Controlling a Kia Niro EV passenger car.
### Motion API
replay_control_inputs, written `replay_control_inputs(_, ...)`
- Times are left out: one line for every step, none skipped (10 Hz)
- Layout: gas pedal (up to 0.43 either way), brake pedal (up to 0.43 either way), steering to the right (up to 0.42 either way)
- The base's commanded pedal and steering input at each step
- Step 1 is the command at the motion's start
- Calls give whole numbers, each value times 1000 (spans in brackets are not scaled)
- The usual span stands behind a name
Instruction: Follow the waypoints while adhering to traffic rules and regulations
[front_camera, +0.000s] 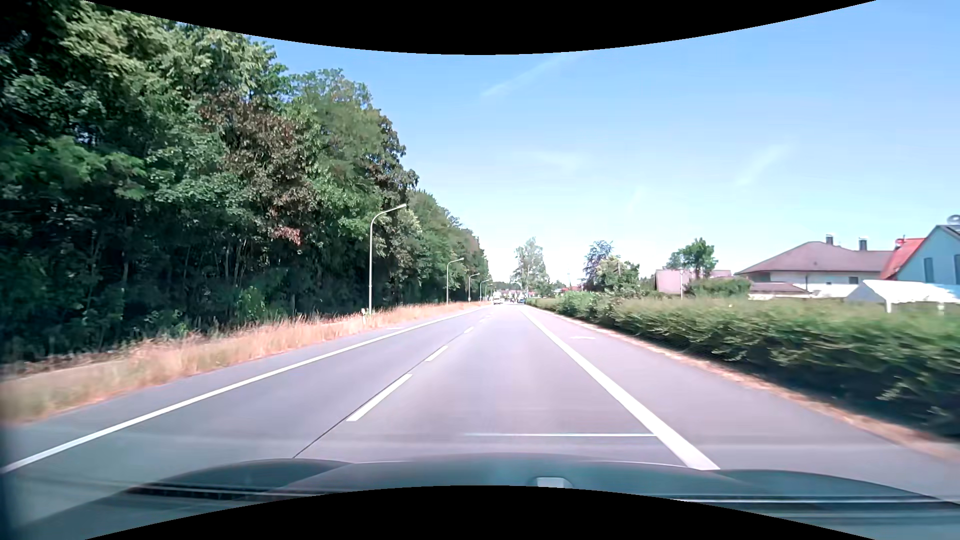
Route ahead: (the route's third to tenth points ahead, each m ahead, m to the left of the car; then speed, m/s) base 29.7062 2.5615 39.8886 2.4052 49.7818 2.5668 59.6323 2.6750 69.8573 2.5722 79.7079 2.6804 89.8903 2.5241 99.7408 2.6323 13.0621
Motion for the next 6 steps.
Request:
replay_control_inputs(0, 0, -4)
replay_control_inputs(0, 0, -4)
replay_control_inputs(0, 0, -3)
replay_control_inputs(0, 0, -4)
replay_control_inputs(0, 0, -3)
replay_control_inputs(0, 0, -3)
